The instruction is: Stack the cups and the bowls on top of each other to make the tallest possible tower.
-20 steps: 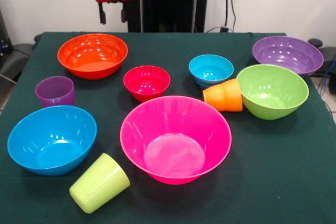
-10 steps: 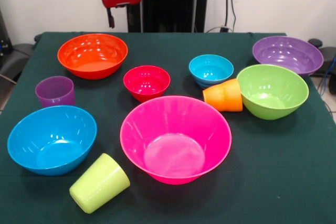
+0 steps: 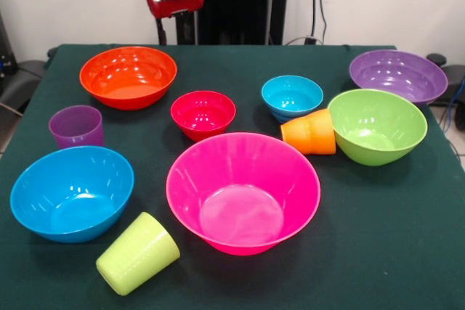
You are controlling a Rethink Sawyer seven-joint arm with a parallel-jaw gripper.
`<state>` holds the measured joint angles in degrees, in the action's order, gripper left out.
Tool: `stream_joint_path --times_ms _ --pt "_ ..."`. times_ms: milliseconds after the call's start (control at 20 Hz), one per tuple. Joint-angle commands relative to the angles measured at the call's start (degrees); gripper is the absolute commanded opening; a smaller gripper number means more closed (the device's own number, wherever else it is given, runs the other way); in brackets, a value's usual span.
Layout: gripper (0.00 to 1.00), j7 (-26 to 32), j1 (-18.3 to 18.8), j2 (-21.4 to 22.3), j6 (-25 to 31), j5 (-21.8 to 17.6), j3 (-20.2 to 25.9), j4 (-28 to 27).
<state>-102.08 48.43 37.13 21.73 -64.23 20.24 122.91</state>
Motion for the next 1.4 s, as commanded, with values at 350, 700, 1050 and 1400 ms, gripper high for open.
stream_joint_path --times_ms 350,700,1050,1400 --pt "1.00 -11.3 -15.7 5.5 -8.2 -11.6 -9.5 -5.4" --pt "1.00 -8.9 -16.2 5.4 -10.2 -9.3 -11.6 -5.9" --pt "1.00 -8.7 -18.1 3.4 -11.9 -9.1 -13.6 -7.7" --pt "1.00 -7.7 -18.5 2.5 -13.2 -8.1 -15.0 -8.3"
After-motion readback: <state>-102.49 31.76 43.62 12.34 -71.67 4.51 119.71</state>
